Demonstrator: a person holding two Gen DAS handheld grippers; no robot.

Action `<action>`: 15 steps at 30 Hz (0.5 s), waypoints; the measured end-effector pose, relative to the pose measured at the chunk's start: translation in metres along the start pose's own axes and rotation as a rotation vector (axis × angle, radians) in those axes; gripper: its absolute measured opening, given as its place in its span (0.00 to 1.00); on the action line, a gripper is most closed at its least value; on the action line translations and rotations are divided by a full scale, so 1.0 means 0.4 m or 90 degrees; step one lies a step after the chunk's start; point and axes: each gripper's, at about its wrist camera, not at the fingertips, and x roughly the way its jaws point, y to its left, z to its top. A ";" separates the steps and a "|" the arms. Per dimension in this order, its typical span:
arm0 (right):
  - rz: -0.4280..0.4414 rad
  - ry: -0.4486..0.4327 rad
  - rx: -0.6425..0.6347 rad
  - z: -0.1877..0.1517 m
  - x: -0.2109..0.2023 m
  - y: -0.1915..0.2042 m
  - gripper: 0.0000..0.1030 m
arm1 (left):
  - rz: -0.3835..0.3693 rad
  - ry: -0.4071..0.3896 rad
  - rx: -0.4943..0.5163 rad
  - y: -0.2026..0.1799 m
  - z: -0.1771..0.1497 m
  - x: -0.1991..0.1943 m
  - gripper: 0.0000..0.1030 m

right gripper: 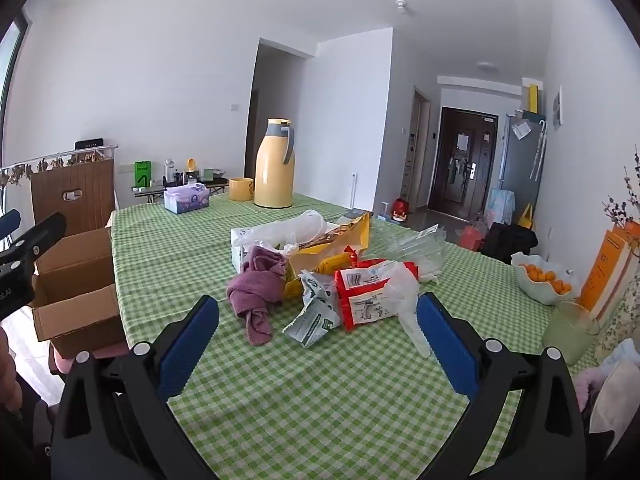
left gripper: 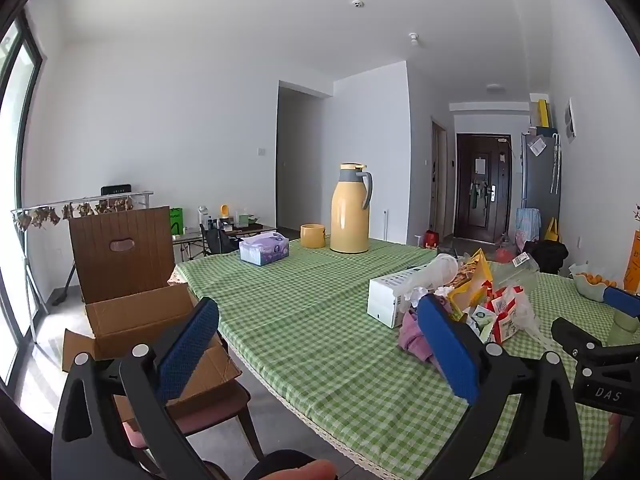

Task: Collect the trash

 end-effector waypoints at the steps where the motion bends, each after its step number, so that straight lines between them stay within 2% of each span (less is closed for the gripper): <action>1: 0.003 -0.001 0.004 0.000 0.000 0.000 0.92 | 0.002 0.000 -0.001 0.000 0.000 -0.003 0.93; 5: 0.015 -0.003 0.013 0.002 -0.001 0.009 0.92 | 0.008 0.005 -0.002 -0.005 -0.003 -0.014 0.93; 7: 0.006 -0.004 0.011 0.004 -0.009 -0.017 0.92 | -0.001 0.011 -0.011 0.007 0.012 -0.008 0.93; 15: -0.003 -0.010 0.004 0.007 -0.013 0.001 0.93 | -0.005 0.019 -0.018 0.029 0.020 0.001 0.93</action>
